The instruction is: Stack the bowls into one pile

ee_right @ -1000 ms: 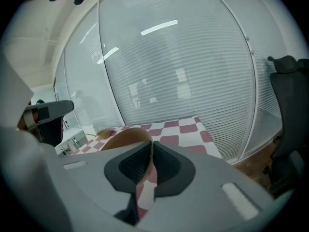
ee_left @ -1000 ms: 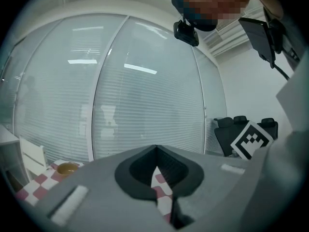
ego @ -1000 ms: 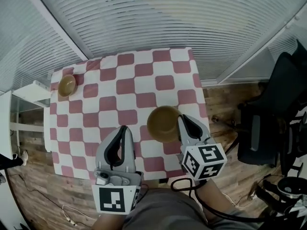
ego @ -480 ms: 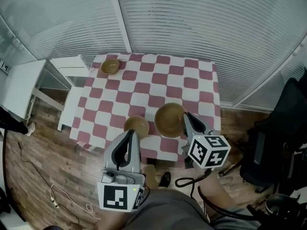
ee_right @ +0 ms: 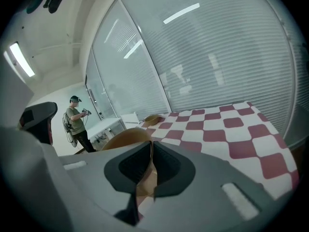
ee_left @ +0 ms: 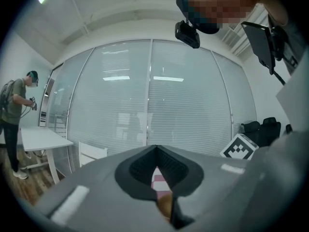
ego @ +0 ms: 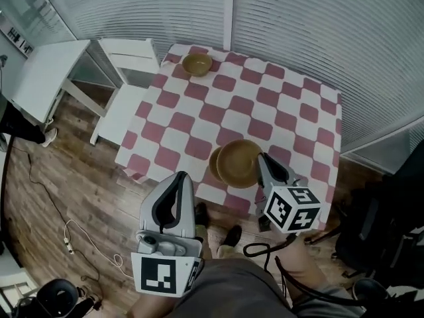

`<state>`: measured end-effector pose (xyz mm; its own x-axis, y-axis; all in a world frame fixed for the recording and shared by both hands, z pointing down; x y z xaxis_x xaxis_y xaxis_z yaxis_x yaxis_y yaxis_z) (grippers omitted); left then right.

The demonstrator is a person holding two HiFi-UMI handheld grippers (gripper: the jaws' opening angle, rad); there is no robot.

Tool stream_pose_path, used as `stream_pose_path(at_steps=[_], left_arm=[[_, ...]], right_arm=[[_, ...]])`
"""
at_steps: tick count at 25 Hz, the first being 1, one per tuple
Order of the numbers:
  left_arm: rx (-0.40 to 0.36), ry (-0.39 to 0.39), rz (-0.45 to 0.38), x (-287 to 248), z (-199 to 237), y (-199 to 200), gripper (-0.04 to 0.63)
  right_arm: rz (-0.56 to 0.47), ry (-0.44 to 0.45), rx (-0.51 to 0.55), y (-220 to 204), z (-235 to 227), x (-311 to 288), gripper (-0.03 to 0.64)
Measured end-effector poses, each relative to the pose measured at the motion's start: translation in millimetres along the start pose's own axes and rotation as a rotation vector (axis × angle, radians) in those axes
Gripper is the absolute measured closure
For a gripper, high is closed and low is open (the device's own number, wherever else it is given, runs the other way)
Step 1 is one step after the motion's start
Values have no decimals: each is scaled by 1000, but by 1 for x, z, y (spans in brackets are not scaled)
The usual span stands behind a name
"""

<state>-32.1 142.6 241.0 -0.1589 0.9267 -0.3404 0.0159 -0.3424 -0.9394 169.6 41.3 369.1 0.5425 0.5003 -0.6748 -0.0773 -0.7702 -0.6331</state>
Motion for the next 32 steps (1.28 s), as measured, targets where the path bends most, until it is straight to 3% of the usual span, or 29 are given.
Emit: stream_pose_path(at_steps=[7,14,23,32], left_arm=[[55,-42,79,-34,49,-27,595],[92,-109,123,-53,64,-48,595],[105,-164,159,-59,66,-59,594],[64,-177,107,-47,56,-41,595]], right_arm=[[99,-105,-3,-25,1,-48,572],[127,-193,22,-40,2,-69,568],[120,-252,68,-44,4,-71,549],[11,-249,39,-32,10,-39,526]])
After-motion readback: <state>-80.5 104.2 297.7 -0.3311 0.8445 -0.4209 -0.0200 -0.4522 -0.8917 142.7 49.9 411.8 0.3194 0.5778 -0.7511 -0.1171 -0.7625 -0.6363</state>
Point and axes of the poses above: the fingertips, and each gripper's own axes: x backward along the fingers, z to its left, y out of its top, the point moved 7 cm from there along x, backward along the fingers, and after that the axes turned 15 degrees about z, right-handed, at the moved point
